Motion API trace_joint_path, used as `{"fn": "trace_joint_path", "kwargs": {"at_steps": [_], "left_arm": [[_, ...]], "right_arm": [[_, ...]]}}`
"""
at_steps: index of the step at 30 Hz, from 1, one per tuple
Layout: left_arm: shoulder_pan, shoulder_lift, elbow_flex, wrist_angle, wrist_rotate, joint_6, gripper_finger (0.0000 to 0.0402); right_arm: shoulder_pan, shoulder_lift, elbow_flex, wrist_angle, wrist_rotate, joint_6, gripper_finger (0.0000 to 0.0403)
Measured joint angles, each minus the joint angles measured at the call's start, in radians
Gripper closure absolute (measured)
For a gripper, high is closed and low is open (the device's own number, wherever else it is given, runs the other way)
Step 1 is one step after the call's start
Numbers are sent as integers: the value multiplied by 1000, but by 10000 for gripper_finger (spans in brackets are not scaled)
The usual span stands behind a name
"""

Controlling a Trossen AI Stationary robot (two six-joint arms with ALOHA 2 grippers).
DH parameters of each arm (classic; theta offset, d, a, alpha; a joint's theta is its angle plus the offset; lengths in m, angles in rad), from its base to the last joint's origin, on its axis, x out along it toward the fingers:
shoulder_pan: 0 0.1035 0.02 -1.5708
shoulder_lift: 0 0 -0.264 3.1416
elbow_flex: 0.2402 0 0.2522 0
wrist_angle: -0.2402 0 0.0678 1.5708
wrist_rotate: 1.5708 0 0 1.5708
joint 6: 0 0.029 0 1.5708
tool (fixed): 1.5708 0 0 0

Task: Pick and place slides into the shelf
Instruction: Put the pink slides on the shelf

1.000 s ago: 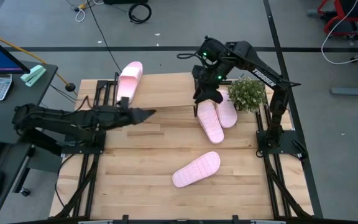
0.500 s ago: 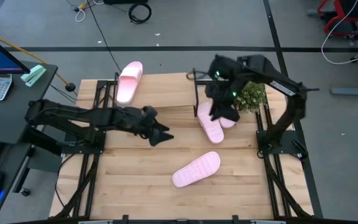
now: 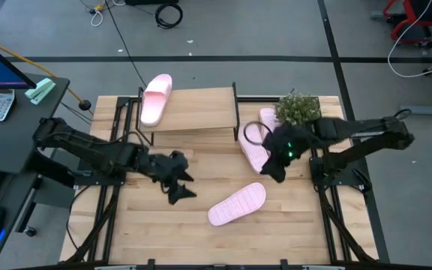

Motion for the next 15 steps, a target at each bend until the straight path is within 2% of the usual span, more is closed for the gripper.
{"fn": "trace_joint_path", "kwargs": {"at_steps": [8,15], "left_arm": [[-139,0,0,-20,-124,-57,47],[-192,14,-1,-17,-244,-108,47]], "right_arm": [[219,-53,-214,98,99,209,261],[418,-9,-297,175,173,224,261]]}}
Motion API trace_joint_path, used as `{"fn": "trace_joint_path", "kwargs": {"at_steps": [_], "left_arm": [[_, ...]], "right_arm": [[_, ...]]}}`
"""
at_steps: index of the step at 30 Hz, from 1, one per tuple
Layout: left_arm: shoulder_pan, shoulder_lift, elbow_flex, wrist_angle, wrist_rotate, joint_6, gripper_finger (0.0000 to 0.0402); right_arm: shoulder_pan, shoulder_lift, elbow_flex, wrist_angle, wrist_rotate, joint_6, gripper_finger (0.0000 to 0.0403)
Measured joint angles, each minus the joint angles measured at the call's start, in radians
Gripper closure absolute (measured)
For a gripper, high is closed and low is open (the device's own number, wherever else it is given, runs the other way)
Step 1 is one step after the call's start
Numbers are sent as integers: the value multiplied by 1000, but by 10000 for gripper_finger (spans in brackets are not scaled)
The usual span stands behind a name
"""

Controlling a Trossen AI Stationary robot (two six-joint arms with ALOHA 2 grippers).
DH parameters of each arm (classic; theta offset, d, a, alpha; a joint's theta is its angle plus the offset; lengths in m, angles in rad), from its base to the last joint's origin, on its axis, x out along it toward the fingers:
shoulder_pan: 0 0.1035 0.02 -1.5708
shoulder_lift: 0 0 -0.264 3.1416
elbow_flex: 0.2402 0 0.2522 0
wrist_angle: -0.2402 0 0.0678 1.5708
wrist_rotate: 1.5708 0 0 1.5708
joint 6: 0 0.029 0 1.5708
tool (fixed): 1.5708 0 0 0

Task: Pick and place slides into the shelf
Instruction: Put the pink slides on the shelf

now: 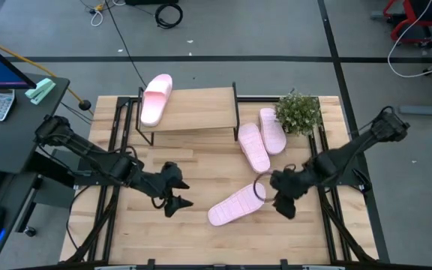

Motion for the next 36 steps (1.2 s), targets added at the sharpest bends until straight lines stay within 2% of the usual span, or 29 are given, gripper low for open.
{"fn": "trace_joint_path", "kwargs": {"at_steps": [6,12,17,22,29,36], "left_arm": [[-13,39,1,12,-30,-26,47],[-12,105,0,21,-36,-64,47],[-13,152,-1,43,-35,-121,47],[-13,172,-1,87,-34,-184,47],[-11,172,-1,106,-35,-222,47],[-11,172,-1,123,-43,-236,47]], "right_arm": [[95,55,0,11,30,-37,261],[159,97,0,12,115,-88,261],[202,126,0,12,222,-207,261],[226,151,-1,12,301,-407,261],[223,201,-1,-8,336,-628,261],[221,229,-1,-12,335,-598,261]]}}
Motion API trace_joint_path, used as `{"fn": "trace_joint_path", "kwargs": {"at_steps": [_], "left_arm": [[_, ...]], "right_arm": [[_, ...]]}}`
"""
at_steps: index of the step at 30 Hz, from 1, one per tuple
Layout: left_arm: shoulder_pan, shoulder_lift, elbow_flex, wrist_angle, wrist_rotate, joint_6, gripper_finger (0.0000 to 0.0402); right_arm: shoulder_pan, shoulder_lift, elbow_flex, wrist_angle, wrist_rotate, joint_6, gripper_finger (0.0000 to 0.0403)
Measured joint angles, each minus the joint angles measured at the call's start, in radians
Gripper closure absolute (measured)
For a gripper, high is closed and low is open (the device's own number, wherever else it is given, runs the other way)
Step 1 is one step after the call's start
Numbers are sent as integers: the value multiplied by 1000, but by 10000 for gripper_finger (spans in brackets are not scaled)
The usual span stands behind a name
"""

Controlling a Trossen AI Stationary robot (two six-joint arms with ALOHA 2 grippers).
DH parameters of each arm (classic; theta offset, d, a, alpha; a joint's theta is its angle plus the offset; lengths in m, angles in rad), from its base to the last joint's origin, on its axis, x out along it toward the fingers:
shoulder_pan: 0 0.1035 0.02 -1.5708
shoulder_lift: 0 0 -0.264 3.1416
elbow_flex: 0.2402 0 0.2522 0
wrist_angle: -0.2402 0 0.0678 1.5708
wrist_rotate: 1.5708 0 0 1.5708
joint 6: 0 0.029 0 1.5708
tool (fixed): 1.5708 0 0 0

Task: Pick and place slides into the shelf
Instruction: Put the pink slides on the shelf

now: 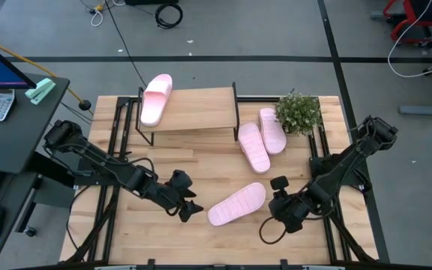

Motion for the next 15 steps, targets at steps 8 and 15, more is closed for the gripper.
{"fn": "trace_joint_path", "kwargs": {"at_steps": [8,15], "left_arm": [[25,0,0,0,-29,11,47],[54,0,0,0,-29,63,47]], "right_arm": [[-5,-46,0,-252,95,250,274],[-52,-99,0,-310,112,193,281]]}}
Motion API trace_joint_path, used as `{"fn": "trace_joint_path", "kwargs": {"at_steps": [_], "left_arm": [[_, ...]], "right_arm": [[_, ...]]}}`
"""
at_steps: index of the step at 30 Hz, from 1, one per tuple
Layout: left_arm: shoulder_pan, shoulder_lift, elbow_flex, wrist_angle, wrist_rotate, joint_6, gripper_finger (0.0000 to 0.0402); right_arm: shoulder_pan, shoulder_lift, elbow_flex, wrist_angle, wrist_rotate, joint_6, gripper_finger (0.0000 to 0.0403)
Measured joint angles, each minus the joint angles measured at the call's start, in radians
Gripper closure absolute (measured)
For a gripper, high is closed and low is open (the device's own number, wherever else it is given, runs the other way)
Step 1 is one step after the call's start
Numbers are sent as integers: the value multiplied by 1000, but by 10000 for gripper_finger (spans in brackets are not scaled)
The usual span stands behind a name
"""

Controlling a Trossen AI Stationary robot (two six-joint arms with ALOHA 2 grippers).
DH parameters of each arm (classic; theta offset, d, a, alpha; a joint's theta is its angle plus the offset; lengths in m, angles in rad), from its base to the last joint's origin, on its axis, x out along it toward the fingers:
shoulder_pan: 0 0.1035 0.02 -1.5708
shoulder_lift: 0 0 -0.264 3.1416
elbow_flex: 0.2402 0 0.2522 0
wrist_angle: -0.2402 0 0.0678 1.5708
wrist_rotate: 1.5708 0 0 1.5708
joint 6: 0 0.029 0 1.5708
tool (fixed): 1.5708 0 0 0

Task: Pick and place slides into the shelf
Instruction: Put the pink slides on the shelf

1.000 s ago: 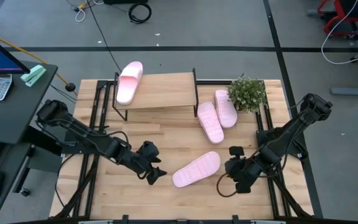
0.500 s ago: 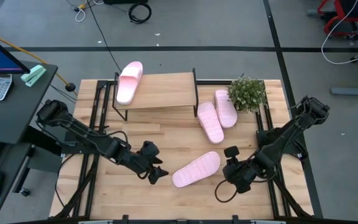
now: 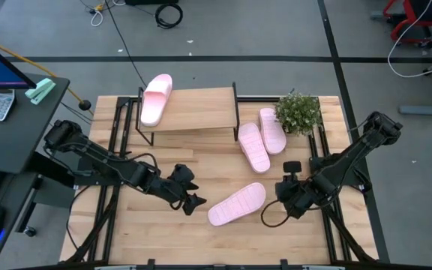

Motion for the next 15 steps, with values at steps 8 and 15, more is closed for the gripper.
{"fn": "trace_joint_path", "kwargs": {"at_steps": [8,15], "left_arm": [[7,0,0,0,-16,3,47],[7,0,0,0,-34,19,47]], "right_arm": [[-98,0,0,-97,54,-20,281],[-153,0,0,-89,83,-146,279]]}}
